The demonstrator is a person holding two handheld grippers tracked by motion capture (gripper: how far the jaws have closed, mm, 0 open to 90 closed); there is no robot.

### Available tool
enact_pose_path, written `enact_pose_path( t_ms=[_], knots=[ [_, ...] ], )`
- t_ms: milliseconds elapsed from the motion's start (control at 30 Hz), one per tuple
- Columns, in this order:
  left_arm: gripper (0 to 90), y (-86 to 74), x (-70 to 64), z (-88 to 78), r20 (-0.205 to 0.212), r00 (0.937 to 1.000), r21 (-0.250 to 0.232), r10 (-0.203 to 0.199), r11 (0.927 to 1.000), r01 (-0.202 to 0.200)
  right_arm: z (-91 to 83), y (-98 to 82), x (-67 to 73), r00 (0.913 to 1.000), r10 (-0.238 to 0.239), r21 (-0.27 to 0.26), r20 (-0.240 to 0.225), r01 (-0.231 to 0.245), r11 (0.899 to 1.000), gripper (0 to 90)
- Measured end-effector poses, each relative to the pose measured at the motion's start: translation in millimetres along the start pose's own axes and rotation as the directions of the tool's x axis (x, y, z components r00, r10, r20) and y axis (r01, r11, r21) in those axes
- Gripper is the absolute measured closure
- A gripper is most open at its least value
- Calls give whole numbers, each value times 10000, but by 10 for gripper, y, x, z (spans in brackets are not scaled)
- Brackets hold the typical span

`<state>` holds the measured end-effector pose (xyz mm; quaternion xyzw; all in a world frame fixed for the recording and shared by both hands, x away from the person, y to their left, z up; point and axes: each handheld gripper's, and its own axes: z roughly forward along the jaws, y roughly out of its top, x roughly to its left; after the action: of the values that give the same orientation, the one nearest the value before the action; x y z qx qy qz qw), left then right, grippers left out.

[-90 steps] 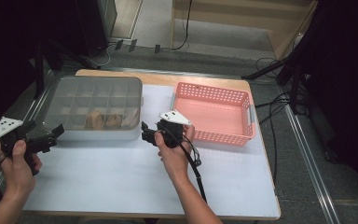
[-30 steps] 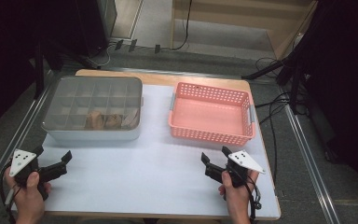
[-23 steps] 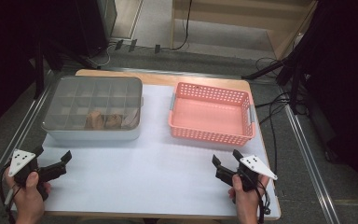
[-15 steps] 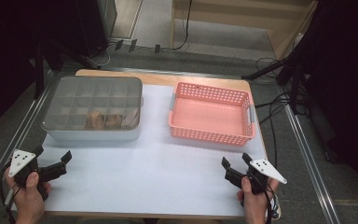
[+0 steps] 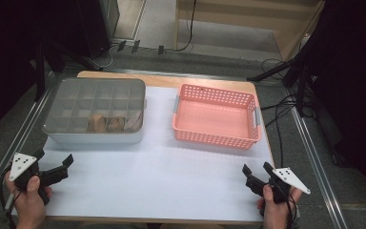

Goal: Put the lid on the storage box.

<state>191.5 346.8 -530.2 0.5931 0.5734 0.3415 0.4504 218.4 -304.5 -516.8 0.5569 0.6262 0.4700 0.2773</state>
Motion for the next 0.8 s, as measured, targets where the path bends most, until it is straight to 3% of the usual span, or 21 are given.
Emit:
enact_pose_path(
  t_ms=[167,500,800],
  knots=[
    [0,0,-2,4,5,10000,14,-17,10000,17,-47,-64,-153,9993,362,-30,22,-362,9993,174],
    [0,1,-3,4,10,10000,12,-16,10000,16,-201,-94,-297,9995,115,-134,281,-111,9998,166],
    [0,-2,-5,2,6,10000,-12,30,10000,-30,-330,-158,-403,9982,291,-529,530,-263,9983,172]
  ],
)
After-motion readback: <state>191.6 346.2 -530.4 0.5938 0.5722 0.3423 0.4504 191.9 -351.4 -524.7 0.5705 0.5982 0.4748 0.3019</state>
